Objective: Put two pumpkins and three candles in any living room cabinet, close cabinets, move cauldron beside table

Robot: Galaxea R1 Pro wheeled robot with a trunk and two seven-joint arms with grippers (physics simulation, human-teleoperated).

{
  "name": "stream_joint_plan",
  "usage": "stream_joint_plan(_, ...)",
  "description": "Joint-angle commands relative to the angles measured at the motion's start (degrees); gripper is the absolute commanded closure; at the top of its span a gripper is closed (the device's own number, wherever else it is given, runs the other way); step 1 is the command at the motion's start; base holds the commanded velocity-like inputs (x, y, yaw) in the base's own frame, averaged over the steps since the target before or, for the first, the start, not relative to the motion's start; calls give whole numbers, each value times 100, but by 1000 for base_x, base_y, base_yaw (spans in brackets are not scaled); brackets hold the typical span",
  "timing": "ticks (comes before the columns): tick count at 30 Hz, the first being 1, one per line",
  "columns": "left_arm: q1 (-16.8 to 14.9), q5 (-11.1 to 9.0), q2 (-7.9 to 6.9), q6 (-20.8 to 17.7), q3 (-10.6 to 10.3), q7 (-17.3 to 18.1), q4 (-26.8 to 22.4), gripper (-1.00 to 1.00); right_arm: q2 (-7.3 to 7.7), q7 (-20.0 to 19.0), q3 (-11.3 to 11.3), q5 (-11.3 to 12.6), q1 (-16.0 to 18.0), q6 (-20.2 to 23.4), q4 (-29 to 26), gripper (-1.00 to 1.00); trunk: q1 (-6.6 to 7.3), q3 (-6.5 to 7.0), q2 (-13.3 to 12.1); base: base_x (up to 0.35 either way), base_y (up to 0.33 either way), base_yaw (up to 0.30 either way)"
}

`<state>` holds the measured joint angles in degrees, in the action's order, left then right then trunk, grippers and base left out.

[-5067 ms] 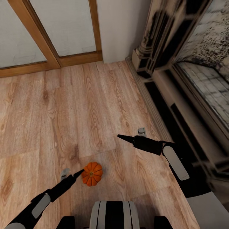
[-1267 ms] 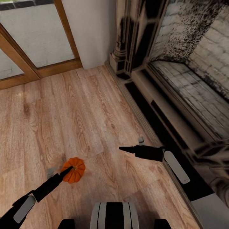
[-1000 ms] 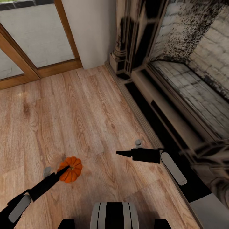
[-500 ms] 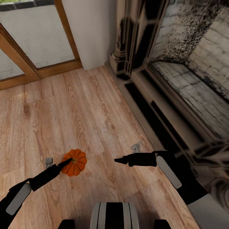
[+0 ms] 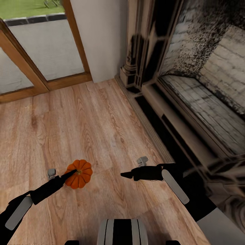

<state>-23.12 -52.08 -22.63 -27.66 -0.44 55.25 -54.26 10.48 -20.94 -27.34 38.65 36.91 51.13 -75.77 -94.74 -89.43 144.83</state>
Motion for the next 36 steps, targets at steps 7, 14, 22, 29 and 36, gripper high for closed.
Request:
stream_joint_plan(7,0,29,-10,-111,47,360,40,100,-124,585,0,1,-6,-6,10,-100,18,156,-10,0,0,273)
stream_joint_plan(14,5,39,-12,-116,146,415,56,100,-168,676,1,-5,-7,-6,11,-100,36,311,-19,0,0,287)
stream_joint_plan(22,9,34,-13,-116,169,421,165,100,-169,679,1,-6,-9,-6,18,-100,56,488,-30,0,0,288)
stream_joint_plan(29,9,30,-13,-123,498,505,409,100,-177,679,-6,-6,-9,-50,144,-100,74,643,-39,0,0,288)
stream_joint_plan(36,9,28,-13,-125,527,518,416,100,-213,715,-12,-30,-9,-93,287,-100,92,798,-48,0,0,288)
